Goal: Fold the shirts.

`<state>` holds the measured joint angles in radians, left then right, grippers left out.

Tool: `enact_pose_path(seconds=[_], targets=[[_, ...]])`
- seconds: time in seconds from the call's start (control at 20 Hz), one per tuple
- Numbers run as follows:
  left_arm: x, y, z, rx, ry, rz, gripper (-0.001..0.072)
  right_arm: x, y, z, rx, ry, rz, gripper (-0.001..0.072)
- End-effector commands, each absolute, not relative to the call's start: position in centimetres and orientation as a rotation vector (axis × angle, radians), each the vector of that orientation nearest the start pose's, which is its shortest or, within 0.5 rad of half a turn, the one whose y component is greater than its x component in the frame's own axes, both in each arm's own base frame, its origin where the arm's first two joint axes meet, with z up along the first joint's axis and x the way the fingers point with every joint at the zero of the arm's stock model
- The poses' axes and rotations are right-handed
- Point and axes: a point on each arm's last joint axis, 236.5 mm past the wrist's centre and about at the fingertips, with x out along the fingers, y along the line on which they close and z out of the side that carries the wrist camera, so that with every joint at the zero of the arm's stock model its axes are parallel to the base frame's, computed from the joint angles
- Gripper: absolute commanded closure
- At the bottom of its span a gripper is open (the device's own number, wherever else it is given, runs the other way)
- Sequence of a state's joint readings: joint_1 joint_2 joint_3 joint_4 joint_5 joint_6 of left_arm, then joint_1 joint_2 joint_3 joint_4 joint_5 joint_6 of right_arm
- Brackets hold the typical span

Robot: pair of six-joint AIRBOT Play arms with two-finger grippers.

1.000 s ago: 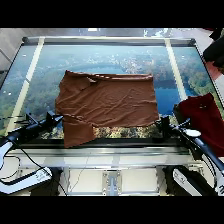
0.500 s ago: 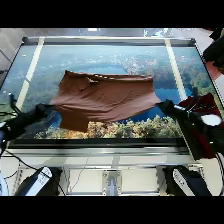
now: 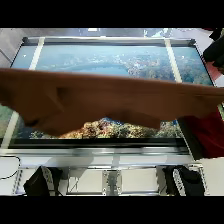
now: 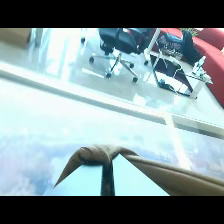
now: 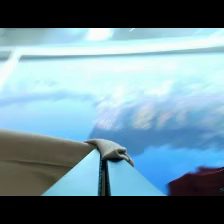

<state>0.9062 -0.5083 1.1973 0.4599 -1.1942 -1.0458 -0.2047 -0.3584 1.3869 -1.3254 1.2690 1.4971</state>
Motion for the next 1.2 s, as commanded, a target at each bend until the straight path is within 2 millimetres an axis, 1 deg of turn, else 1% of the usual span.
enact_pose_path(seconds=[0.0,0.05,0.1,0.15,0.2,0.25,0.3,0.35,0.45,0.55,0.6,0.65,0.7,0.75,0.8,0.85,0.9,0.95,1.0,1.05,1.1,1.15], targets=[[28.0,-0.2,42.4,-0.122,0.144,-0.209,0.0694,15.8,-3.4,43.0,-0.062,0.139,-0.203,0.0705],[29.6,-0.9,42.2,-0.125,0.174,-0.277,0.0695,17.8,-3.8,42.3,-0.075,0.188,-0.2,0.0705],[31.8,-1.2,40.8,-0.142,0.233,-0.329,0.0695,20.5,-4.3,40.9,-0.073,0.259,-0.192,0.0705],[34.0,-1.5,38.2,-0.167,0.322,-0.359,0.0695,23.7,-4.6,39.1,-0.059,0.337,-0.175,0.0705],[36.5,-1.7,34.2,-0.163,0.452,-0.362,0.0695,26.6,-4.9,37.2,-0.044,0.408,-0.157,0.0705],[38.9,-1.9,29.8,-0.131,0.582,-0.353,0.0695,30.0,-5.1,34.6,-0.029,0.497,-0.133,0.0705],[40.9,-2.2,25.9,-0.08,0.686,-0.349,0.0694,33.1,-5.1,31.7,-0.022,0.584,-0.096,0.0704],[42.9,-2.5,22.0,-0.044,0.78,-0.344,0.0694,36.3,-4.6,28.2,0.004,0.676,-0.042,0.0704],[46.4,-2.5,15.0,-0.039,0.923,-0.327,0.0694,41.7,-3.0,21.0,0.09,0.84,0.076,0.0703],[49.3,-1.9,8.8,-0.085,1.006,-0.306,0.0694,46.0,-2.2,13.8,0.192,0.964,0.128,0.0703],[50.7,-1.5,6.1,-0.102,1.025,-0.291,0.0694,47.8,-2.3,10.7,0.226,1.0,0.129,0.0703],[52.0,-1.2,3.8,-0.115,1.034,-0.274,0.0694,49.4,-2.5,7.7,0.259,1.025,0.125,0.0703],[53.4,-0.7,1.9,-0.125,1.025,-0.252,0.0694,50.8,-2.6,5.4,0.286,1.031,0.116,0.0703],[54.7,-0.5,0.5,-0.139,1.005,-0.227,0.0694,52.2,-2.5,3.5,0.318,1.025,0.112,0.0703],[55.7,-0.4,-0.3,-0.144,0.983,-0.21,0.0694,53.4,-2.4,2.2,0.34,1.011,0.107,0.0703],[56.6,-0.5,-0.7,-0.14,0.954,-0.2,0.0694,54.6,-2.2,1.4,0.353,0.981,0.101,0.0703],[57.2,-0.8,-0.7,-0.135,0.933,-0.197,0.0693,55.6,-2.0,1.1,0.355,0.953,0.096,0.0703],[57.4,-1.2,-0.7,-0.129,0.925,-0.202,0.0693,56.3,-1.8,1.2,0.348,0.924,0.093,0.0703],[57.3,-1.6,-0.6,-0.125,0.927,-0.208,0.0693,56.6,-1.5,1.6,0.344,0.911,0.096,0.0703],[57.0,-1.8,-0.7,-0.126,0.941,-0.215,0.0693,56.4,-1.1,1.9,0.341,0.924,0.109,0.0703],[56.5,-2.0,-0.7,-0.127,0.962,-0.225,0.0693,55.7,-0.6,2.1,0.332,0.96,0.132,0.0702],[55.5,-2.2,-1.0,-0.128,1.003,-0.241,0.0693,54.7,-0.2,2.1,0.318,1.006,0.151,0.0702]])
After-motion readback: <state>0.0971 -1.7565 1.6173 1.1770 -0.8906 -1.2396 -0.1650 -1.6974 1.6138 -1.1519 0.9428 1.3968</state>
